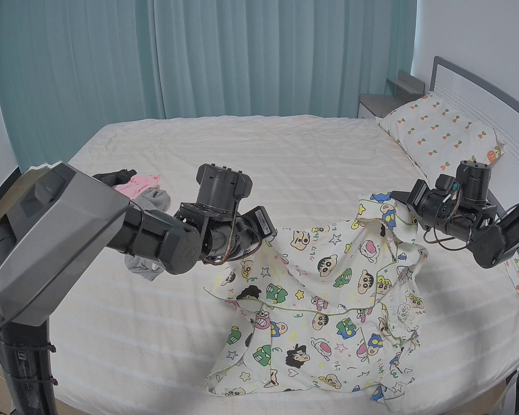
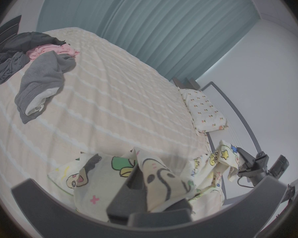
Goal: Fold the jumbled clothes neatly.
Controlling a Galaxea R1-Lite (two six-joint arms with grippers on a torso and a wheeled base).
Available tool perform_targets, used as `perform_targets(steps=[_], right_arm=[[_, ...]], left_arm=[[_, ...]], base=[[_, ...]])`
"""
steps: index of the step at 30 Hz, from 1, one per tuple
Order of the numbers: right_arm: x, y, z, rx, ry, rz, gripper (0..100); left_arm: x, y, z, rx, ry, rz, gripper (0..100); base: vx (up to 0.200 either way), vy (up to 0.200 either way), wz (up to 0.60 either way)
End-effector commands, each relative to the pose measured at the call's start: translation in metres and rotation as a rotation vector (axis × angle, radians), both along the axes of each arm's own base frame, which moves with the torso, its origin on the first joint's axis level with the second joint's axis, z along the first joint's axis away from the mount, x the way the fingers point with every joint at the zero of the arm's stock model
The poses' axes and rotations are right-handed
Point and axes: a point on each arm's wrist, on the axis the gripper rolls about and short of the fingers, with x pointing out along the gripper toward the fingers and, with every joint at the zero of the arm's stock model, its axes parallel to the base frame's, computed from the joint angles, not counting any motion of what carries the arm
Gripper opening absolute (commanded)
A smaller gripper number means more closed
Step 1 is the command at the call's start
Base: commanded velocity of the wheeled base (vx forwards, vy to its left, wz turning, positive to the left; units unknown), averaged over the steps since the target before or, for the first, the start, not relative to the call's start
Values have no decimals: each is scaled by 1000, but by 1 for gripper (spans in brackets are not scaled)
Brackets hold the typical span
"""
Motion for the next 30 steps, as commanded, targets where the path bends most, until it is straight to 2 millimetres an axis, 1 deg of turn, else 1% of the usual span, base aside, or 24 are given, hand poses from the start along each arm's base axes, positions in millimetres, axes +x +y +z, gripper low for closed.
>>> perform_targets(steps=[1,4,8,9,10,11,13,14,16,19,20,22,25,27,30], right_arm=[[24,3,-30,-9,43,-15,0],[37,5,-43,-20,55,-48,0],[53,8,-62,-29,74,-65,0],[57,7,-65,-29,75,-68,0],[62,6,-68,-29,75,-71,0],[66,5,-72,-30,80,-74,100],[75,3,-80,-34,86,-80,100],[77,4,-81,-35,84,-79,100],[88,4,-86,-34,69,-88,100],[106,2,-84,-39,13,-157,100],[112,-1,-83,-42,-5,-189,100],[123,-4,-83,-47,-38,-253,100],[127,-13,-80,-42,-54,-286,100],[130,-18,-80,-42,-60,-303,100],[132,-25,-91,-58,-30,-331,100]], left_arm=[[23,6,-42,28,61,42,0],[33,8,-60,40,77,63,0],[46,8,-75,55,94,83,0],[50,8,-75,55,95,88,0],[53,8,-77,59,103,91,100],[57,8,-79,65,109,94,100],[68,9,-79,70,103,120,100],[69,9,-79,70,98,125,100],[84,7,-79,82,60,192,100],[101,13,-77,97,21,267,100],[104,16,-75,102,24,278,100],[105,26,-81,122,59,299,100],[110,36,-81,131,50,336,100],[112,43,-85,147,55,367,100],[116,55,-85,154,63,393,100]], base=[[0,0,0],[0,0,0],[0,0,0],[0,0,0],[0,0,0],[0,0,0],[0,0,0],[0,0,0],[0,0,0],[0,0,0],[0,0,0],[0,0,0],[0,0,0],[0,0,0],[0,0,0]])
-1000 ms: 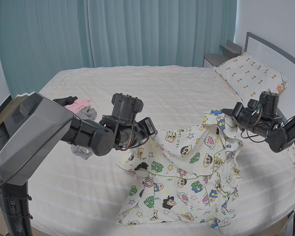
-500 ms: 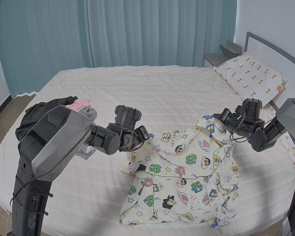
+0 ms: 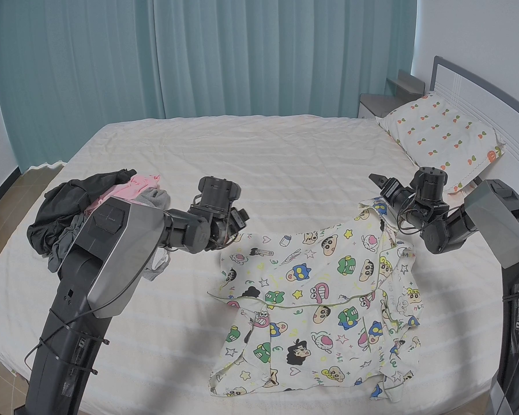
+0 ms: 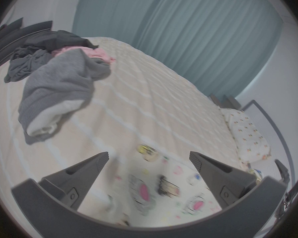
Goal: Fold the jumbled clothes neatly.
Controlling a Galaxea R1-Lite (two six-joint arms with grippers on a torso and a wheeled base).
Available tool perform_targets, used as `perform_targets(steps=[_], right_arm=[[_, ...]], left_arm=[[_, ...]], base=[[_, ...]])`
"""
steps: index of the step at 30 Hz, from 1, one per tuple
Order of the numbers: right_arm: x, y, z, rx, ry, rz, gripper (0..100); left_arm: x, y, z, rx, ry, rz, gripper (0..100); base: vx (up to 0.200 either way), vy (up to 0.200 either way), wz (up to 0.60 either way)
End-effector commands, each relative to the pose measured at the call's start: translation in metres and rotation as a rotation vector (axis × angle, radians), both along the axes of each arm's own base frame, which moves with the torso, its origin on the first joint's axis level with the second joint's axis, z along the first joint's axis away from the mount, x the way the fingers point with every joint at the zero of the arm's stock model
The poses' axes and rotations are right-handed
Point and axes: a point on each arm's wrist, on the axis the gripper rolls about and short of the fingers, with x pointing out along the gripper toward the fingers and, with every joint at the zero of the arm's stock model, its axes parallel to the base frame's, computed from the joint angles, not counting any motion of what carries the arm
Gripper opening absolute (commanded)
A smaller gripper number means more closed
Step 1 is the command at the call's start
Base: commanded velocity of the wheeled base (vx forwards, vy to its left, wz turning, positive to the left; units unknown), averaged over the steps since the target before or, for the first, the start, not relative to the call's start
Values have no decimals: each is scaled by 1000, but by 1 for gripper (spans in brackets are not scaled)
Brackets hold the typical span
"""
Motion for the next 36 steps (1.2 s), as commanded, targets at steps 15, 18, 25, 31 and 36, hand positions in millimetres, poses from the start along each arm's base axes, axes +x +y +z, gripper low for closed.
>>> perform_targets(steps=[15,18,25,31,36], right_arm=[[-3,-44,-5,175,301,-59,100],[-4,-51,-3,192,339,-66,100],[-6,-61,15,313,316,-120,100],[-33,-70,20,301,410,-37,100],[-34,-76,33,237,345,-38,100]], left_arm=[[-17,52,85,-220,80,-4,100],[-38,60,90,-268,110,-64,100],[-82,74,87,-342,41,-150,100],[-119,82,81,-403,119,-240,100],[-142,83,82,-458,149,-295,100]], base=[[0,0,0],[0,0,0],[0,0,0],[0,0,0],[0,0,0]])
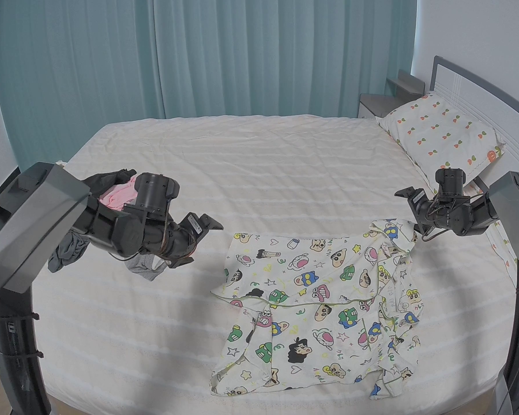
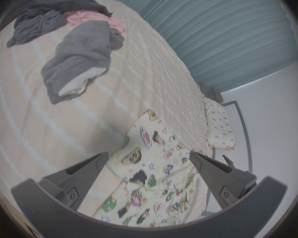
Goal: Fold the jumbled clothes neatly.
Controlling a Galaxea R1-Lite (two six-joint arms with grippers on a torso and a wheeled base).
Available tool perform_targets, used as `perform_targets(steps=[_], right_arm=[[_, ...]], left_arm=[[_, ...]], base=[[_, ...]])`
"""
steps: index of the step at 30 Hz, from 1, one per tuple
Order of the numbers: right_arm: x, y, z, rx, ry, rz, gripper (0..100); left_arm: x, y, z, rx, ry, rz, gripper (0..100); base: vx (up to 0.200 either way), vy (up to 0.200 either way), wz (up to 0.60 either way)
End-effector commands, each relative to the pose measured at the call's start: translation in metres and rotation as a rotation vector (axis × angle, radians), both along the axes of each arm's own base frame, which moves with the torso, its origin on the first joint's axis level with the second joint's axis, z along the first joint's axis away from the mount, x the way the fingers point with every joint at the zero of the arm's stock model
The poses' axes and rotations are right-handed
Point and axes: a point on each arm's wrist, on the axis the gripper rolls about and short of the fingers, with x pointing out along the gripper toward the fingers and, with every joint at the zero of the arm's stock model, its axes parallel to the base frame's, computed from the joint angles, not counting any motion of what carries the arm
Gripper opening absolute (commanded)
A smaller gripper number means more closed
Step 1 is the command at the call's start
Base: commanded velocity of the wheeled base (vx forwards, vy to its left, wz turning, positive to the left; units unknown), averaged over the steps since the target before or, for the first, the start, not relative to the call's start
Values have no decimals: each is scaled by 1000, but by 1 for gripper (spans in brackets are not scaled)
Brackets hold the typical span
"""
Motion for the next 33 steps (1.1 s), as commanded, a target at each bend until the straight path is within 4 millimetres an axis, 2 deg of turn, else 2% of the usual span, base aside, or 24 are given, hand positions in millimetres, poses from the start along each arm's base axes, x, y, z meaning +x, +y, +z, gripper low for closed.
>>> perform_targets(steps=[1,4,6,8,11,14,15,18,19,22,25,28,29,33], right_arm=[[-12,-13,35,-3,-63,-27,100],[-8,-7,41,75,-60,-69,100],[-9,4,38,99,-10,-62,100],[-12,5,33,101,24,-60,100],[-18,0,26,97,61,-64,100],[-34,-16,11,22,112,-40,100],[-46,-23,0,-24,147,9,100],[-46,-23,0,-24,147,9,100],[-86,-50,-26,-85,138,192,100],[-102,-58,-40,-130,106,247,100],[-108,-56,-61,-180,119,287,100],[-108,-56,-63,-184,121,293,100],[-110,-55,-83,-193,159,319,100],[-111,-52,-96,-213,179,363,100]], left_arm=[[-45,8,32,-121,-37,-50,100],[-47,9,29,-156,-27,-27,100],[-49,10,24,-164,-30,-20,100],[-54,11,18,-163,-25,-21,100],[-60,13,13,-161,-13,-22,100],[-72,16,6,-160,3,-24,100],[-78,20,2,-166,6,-28,100],[-78,20,2,-166,6,-28,100],[-103,28,-10,-216,10,-81,100],[-116,28,-19,-242,14,-103,100],[-117,28,-25,-291,10,-77,100],[-116,28,-25,-303,7,-74,100],[-117,29,-25,-341,-30,-66,100],[-122,29,-32,-345,-20,-75,100]], base=[[0,0,0],[0,0,0],[0,0,0],[0,0,0],[0,0,0],[0,0,0],[0,0,0],[0,0,0],[0,0,0],[0,0,0],[0,0,0],[0,0,0],[0,0,0],[0,0,0]])
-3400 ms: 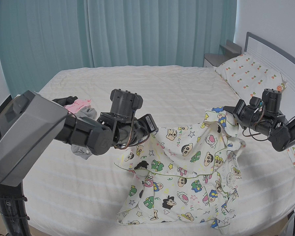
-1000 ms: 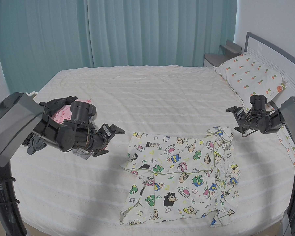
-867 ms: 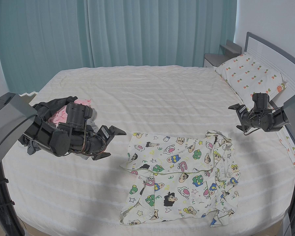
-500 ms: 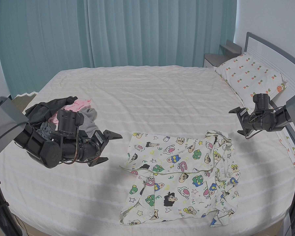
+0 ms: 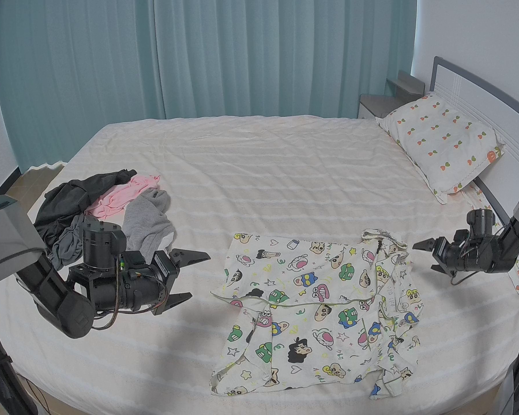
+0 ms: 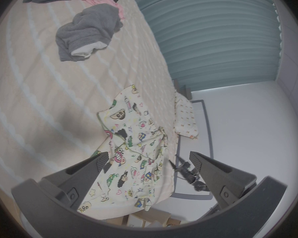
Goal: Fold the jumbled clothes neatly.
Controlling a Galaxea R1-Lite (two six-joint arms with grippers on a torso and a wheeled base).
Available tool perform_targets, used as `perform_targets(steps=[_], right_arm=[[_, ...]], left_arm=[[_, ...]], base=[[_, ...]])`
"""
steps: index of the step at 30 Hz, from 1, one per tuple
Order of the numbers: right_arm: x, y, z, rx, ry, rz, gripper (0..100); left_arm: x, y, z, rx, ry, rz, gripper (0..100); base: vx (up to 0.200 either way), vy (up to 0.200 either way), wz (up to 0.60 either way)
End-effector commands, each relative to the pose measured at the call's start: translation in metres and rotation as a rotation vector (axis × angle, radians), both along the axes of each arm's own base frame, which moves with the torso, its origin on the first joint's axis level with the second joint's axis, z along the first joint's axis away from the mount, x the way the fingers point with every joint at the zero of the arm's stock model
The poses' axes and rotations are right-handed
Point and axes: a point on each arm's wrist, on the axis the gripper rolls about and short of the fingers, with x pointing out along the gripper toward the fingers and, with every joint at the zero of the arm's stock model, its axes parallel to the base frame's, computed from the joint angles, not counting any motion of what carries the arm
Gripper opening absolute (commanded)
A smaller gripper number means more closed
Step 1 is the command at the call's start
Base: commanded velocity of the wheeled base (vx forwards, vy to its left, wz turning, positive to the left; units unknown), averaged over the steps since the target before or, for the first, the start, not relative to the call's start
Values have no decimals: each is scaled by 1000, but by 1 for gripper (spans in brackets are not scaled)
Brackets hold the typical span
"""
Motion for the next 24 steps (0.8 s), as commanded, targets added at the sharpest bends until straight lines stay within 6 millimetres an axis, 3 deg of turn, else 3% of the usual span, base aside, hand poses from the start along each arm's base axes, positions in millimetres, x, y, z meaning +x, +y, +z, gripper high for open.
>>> perform_targets(steps=[1,11,24], right_arm=[[-10,-1,-39,-5,80,55,100],[5,33,-43,-33,59,150,100],[7,22,-48,-51,72,96,100]], left_arm=[[-14,2,-20,-13,82,-11,100],[-15,1,-21,-20,92,-8,100],[-16,1,-22,-16,97,-10,100]], base=[[0,0,0],[0,0,0],[0,0,0]])
